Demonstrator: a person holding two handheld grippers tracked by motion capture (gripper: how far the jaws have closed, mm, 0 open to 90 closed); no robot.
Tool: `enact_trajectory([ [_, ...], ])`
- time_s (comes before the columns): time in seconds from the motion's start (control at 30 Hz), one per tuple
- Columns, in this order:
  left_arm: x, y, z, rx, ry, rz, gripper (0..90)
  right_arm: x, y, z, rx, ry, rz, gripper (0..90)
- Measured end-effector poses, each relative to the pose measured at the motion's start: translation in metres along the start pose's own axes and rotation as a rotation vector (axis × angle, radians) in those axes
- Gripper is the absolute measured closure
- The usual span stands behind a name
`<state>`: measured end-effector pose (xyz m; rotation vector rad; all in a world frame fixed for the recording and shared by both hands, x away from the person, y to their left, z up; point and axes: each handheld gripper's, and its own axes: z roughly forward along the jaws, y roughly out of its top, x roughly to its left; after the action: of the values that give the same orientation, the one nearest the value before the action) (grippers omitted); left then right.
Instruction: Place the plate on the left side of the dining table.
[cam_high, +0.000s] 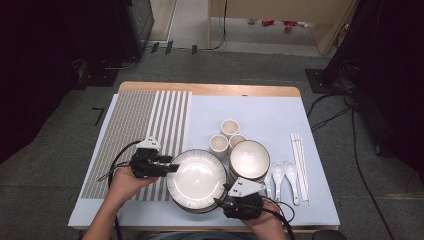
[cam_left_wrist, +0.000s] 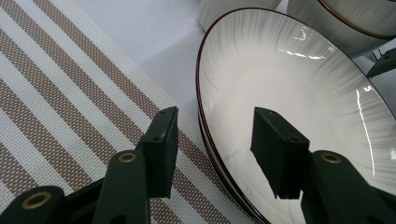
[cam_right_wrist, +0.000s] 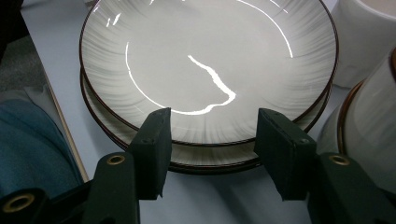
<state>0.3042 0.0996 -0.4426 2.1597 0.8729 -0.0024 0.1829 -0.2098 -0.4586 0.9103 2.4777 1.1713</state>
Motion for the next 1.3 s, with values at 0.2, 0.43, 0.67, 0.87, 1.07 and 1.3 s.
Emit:
enact_trajectory([
  [0.2,0.000,0.001,0.001,0.003,0.001,-0.005,51.9,0.000,0.000,0.003,-0.016,0.001,0.011,46.2],
  [0.43,0.000,0.001,0.002,0.007,0.005,-0.008,51.5,0.000,-0.002,0.009,-0.001,-0.001,0.004,45.8],
  [0.67,0.001,0.001,0.001,0.007,0.005,-0.011,51.3,0.001,-0.004,0.013,-0.003,-0.003,-0.004,45.9],
  [0.87,0.000,0.001,0.002,0.013,0.011,-0.013,49.8,0.001,-0.005,0.014,-0.012,-0.002,-0.007,45.2],
  [1.07,0.000,0.001,0.003,0.023,0.015,-0.015,49.7,0.001,-0.005,0.016,-0.020,-0.002,-0.013,45.2],
  [1.3,-0.001,0.001,0.004,0.035,0.015,-0.017,49.6,0.001,-0.004,0.022,-0.031,-0.001,-0.017,45.2],
])
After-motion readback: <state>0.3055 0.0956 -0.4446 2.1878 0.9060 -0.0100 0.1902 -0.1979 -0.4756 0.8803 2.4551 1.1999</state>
